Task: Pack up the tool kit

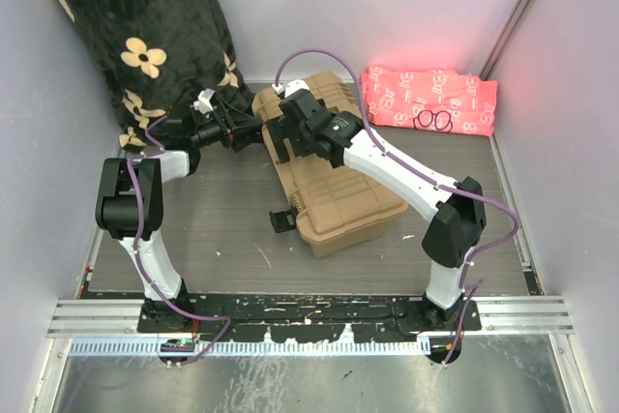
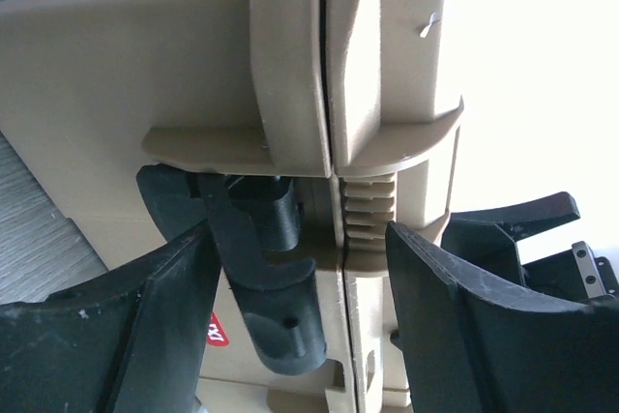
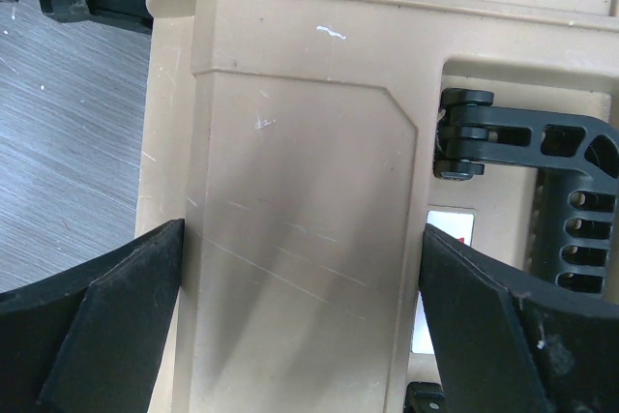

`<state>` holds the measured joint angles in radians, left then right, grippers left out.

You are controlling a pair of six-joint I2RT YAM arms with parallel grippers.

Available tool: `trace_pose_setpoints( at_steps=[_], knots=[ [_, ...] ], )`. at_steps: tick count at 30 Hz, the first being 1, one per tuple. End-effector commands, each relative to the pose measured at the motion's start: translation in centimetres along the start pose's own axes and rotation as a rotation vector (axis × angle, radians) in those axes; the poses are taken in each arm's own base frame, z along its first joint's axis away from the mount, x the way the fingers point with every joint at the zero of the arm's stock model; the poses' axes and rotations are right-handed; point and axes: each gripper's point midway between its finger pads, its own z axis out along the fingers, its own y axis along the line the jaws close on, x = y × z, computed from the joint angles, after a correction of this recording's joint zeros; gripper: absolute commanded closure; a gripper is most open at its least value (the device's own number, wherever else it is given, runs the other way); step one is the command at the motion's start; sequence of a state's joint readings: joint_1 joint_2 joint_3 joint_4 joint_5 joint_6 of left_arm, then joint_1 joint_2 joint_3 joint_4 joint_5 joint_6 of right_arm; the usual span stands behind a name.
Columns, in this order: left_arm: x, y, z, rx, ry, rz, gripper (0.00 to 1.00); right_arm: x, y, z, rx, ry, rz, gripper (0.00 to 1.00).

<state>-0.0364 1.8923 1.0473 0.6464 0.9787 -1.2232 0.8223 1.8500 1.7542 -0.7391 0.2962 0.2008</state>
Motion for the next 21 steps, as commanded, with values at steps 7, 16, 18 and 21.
trace_pose_setpoints(
  at_steps=[7,16,18,21],
  knots=[
    [-1.9,-7.2,-0.4,0.124,-0.041,0.163,0.33,19.6,2.5,-0.6,-0.117,0.753,-0.091,0.14],
    [-2.4,-8.7,-0.6,0.136,-0.043,0.185,0.34,19.7,2.6,-0.4,-0.120,0.751,-0.086,0.14],
    [-2.5,-8.8,-0.7,0.136,-0.043,0.188,0.34,19.7,2.7,-0.4,-0.120,0.751,-0.088,0.14],
    [-2.6,-9.0,-0.8,0.137,-0.039,0.192,0.34,19.9,2.7,-0.3,-0.123,0.755,-0.085,0.14]
  ],
)
